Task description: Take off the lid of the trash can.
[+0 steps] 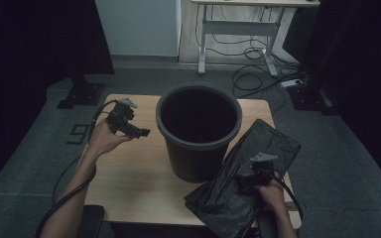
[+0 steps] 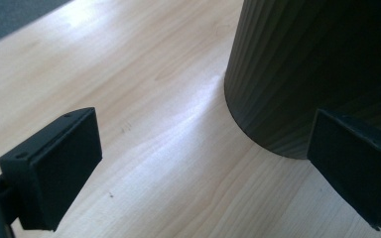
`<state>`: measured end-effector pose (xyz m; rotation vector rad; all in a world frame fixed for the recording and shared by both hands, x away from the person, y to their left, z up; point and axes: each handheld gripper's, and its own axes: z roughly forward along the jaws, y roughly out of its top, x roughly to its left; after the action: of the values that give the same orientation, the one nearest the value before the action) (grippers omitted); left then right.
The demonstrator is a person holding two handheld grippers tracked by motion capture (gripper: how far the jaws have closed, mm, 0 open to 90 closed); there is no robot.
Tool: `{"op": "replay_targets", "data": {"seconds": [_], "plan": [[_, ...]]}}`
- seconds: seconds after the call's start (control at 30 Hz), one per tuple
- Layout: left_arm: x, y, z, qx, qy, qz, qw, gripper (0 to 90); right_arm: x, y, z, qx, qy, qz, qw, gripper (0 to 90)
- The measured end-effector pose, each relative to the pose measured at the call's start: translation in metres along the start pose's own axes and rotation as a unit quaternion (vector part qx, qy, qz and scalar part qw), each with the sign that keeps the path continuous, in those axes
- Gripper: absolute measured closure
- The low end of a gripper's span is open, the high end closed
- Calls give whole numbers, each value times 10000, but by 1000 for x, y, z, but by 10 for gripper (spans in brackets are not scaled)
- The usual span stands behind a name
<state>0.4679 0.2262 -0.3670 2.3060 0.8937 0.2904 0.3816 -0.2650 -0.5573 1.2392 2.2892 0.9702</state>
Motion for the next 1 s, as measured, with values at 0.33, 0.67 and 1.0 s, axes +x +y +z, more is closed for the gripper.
{"op": "replay_targets", "data": {"seconds": [0.33,0.67,1.0], "plan": [[2,33,-23,-40,124,180,9998,13,0,0,0,-3,20,-13,10000,0],[4,66,-38,-53,82,296,9995,34,0,0,0,-12,27,-15,10000,0],[-1,106,-53,-125,53,473,9988,69,1,0,0,-10,34,-22,10000,0]]}}
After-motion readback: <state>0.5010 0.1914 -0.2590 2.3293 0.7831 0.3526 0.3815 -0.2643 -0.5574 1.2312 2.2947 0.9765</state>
